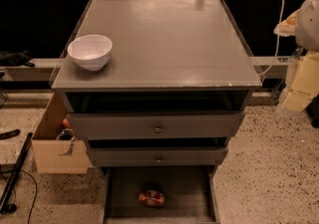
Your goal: Pick coke can from bottom drawer and place on counter
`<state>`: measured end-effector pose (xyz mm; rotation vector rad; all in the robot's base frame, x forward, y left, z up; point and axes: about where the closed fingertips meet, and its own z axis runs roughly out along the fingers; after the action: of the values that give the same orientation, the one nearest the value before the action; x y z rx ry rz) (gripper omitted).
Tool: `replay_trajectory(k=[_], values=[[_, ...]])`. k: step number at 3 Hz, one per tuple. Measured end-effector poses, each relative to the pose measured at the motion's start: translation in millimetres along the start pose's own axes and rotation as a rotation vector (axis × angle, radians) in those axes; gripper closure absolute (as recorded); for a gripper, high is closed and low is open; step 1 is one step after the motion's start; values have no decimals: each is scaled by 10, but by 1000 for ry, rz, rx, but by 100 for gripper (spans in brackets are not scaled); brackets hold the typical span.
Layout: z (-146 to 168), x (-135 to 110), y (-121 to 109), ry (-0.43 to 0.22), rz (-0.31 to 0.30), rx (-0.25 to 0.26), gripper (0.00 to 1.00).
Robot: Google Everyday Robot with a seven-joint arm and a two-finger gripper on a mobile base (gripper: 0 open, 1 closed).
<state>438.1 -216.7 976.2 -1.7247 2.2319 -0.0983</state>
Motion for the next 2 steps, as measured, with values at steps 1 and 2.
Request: replay_trajectory(k=[1,2], values=[[1,0,0,0,0,0,0],[195,-38,65,-82,58,-13,0]])
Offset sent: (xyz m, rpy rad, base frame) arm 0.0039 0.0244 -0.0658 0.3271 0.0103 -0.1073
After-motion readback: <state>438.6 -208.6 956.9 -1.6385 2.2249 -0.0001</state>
